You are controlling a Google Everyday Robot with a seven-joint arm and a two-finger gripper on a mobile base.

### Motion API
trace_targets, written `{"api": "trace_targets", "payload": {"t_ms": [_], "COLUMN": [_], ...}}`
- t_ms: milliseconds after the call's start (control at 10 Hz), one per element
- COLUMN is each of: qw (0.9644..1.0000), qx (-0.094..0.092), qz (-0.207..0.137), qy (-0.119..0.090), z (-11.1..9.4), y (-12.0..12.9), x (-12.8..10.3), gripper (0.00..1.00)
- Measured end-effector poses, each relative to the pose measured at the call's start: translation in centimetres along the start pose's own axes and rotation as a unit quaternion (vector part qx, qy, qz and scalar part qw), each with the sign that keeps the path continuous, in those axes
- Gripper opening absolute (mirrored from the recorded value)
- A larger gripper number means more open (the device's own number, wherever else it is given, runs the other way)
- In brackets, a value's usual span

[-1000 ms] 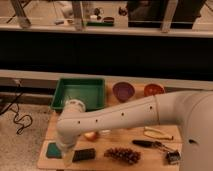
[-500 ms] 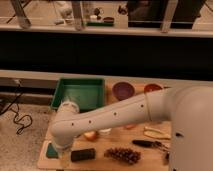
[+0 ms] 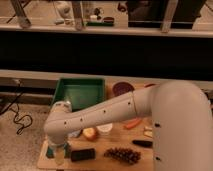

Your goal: Wipe red bowl with sponge

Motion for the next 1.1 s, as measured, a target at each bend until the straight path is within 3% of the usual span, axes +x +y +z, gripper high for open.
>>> {"api": "trace_targets", "payload": {"t_ms": [1100], "qw": [0.9998], "qx": [-0.002], "qz": [0.019], "qy": [-0.005], "z": [3.0], "y": [-0.3], "x": [1.1], "gripper": [0.8]}}
